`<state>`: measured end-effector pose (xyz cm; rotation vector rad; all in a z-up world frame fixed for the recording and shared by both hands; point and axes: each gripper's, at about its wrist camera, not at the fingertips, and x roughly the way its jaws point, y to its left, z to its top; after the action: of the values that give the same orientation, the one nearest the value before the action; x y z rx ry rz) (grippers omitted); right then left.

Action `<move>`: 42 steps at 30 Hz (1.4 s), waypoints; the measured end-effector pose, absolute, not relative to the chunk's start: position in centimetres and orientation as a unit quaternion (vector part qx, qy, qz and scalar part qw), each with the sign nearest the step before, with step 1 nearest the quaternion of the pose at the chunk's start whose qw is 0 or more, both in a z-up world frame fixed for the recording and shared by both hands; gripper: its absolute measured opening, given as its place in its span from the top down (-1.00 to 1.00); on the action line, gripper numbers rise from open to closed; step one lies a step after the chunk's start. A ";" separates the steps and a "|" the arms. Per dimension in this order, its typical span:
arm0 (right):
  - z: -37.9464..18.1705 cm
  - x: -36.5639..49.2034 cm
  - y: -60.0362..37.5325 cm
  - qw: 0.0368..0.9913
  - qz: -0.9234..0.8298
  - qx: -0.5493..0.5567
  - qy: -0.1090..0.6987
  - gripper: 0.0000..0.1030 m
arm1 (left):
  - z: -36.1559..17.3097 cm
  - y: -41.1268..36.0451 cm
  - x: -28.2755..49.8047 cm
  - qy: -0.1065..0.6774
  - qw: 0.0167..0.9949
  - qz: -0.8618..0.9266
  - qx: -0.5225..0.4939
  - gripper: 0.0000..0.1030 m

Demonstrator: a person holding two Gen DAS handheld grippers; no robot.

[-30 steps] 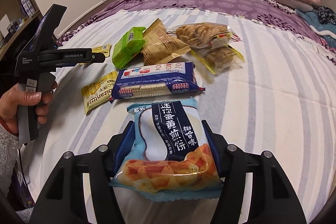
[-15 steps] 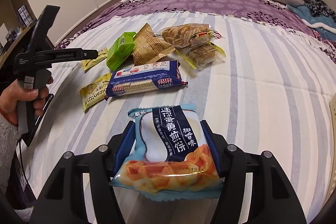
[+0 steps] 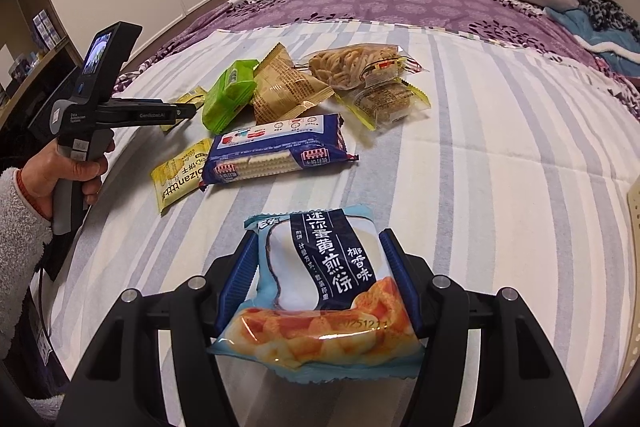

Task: Organize snacks
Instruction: 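Grasp the light-blue coconut biscuit bag with the right tool while the left tool grasps the yellow packet, then carry the yellow packet with the left tool while the right tool drops the blue bag into the basket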

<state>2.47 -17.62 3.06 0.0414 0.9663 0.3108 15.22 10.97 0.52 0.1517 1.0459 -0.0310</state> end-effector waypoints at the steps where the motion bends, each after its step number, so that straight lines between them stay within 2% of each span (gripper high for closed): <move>1: 3.1 2.4 -17.7 0.874 0.148 0.021 0.462 -0.19 | 0.6 11.0 15.2 0.499 0.863 -0.011 0.075 0.00; 2: 3.2 2.4 -17.8 0.875 0.147 0.022 0.460 -0.19 | 0.8 11.0 15.1 0.499 0.864 -0.015 0.070 0.05; 4: 3.3 2.2 -18.0 0.876 0.146 0.024 0.458 -0.19 | 1.4 11.0 14.7 0.493 0.868 -0.020 0.057 0.30; 10: 3.9 1.6 -18.8 0.882 0.141 0.031 0.450 -0.19 | 3.0 10.5 13.8 0.479 0.877 -0.019 0.041 0.58; 15: 4.2 1.1 -19.5 0.884 0.136 0.039 0.446 -0.19 | 3.6 10.2 13.3 0.473 0.880 -0.020 0.045 0.56; 17: 4.3 1.0 -19.6 0.883 0.137 0.042 0.447 -0.19 | 3.1 10.1 13.8 0.479 0.876 -0.021 0.054 0.41; 19: 4.3 0.8 -19.6 0.884 0.137 0.039 0.446 -0.19 | 2.3 10.0 14.3 0.484 0.872 -0.026 0.061 -0.12; 21: 4.3 0.8 -19.6 0.884 0.135 0.039 0.447 -0.19 | 1.6 10.0 14.8 0.485 0.871 -0.024 0.070 -0.31; 26: 4.1 1.1 -19.7 0.882 0.127 0.039 0.452 -0.19 | 0.2 11.2 16.2 0.495 0.867 -0.033 0.040 -0.31; 27: 4.0 1.1 -19.6 0.882 0.127 0.038 0.452 -0.19 | 0.2 11.4 16.4 0.495 0.867 -0.039 0.033 -0.23; 28: 4.0 1.2 -19.5 0.881 0.127 0.038 0.453 -0.19 | 0.2 11.5 16.5 0.495 0.868 -0.044 0.027 -0.06; 31: 4.0 1.2 -19.2 0.881 0.131 0.036 0.453 -0.19 | 0.2 11.3 16.4 0.496 0.867 -0.049 0.024 0.06; 42: 5.8 0.4 -20.7 0.893 0.123 0.052 0.430 -0.18 | 5.1 8.7 12.3 0.455 0.888 -0.072 0.009 0.07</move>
<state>0.41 -20.68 5.76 0.1080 0.8915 0.2560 12.30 8.67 5.05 0.0196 0.9453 -0.1487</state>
